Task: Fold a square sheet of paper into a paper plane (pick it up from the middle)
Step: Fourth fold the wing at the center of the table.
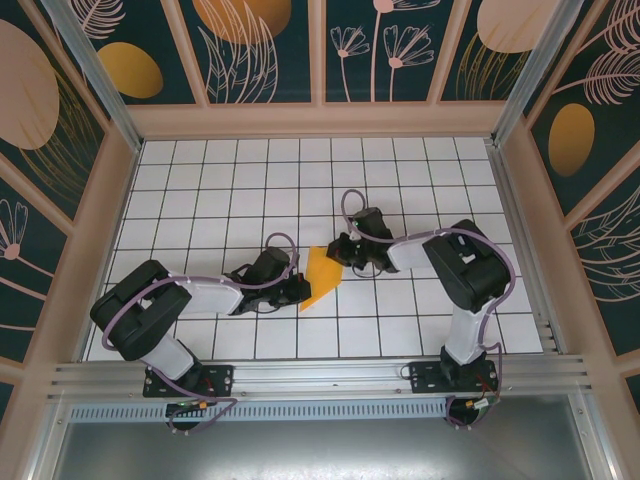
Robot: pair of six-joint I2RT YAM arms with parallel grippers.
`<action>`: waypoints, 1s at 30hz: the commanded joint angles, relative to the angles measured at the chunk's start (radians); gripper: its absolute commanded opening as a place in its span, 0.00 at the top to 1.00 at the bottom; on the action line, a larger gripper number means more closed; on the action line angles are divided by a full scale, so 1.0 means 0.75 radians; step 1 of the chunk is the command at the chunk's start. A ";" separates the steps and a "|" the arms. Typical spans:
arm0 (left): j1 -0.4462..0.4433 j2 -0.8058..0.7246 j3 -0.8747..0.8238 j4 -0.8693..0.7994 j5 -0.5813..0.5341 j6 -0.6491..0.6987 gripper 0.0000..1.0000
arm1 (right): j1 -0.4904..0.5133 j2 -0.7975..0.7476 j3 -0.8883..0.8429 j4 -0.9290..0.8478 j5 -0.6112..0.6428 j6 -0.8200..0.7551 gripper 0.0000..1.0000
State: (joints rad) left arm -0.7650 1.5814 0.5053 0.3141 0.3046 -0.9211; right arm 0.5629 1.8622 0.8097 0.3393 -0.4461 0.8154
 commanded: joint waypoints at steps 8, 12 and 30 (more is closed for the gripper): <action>-0.004 0.050 -0.060 -0.187 -0.069 0.015 0.96 | -0.120 -0.039 0.159 -0.208 0.147 -0.143 0.95; -0.004 0.055 -0.053 -0.191 -0.060 0.018 0.96 | -0.090 -0.137 0.153 -0.213 0.112 -0.145 0.95; -0.004 0.049 -0.027 -0.204 -0.053 0.032 0.96 | 0.167 -0.047 -0.095 0.048 0.061 0.047 0.96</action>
State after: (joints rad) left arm -0.7650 1.5810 0.5068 0.3122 0.3050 -0.9203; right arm 0.6937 1.7977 0.7628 0.3267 -0.4122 0.8257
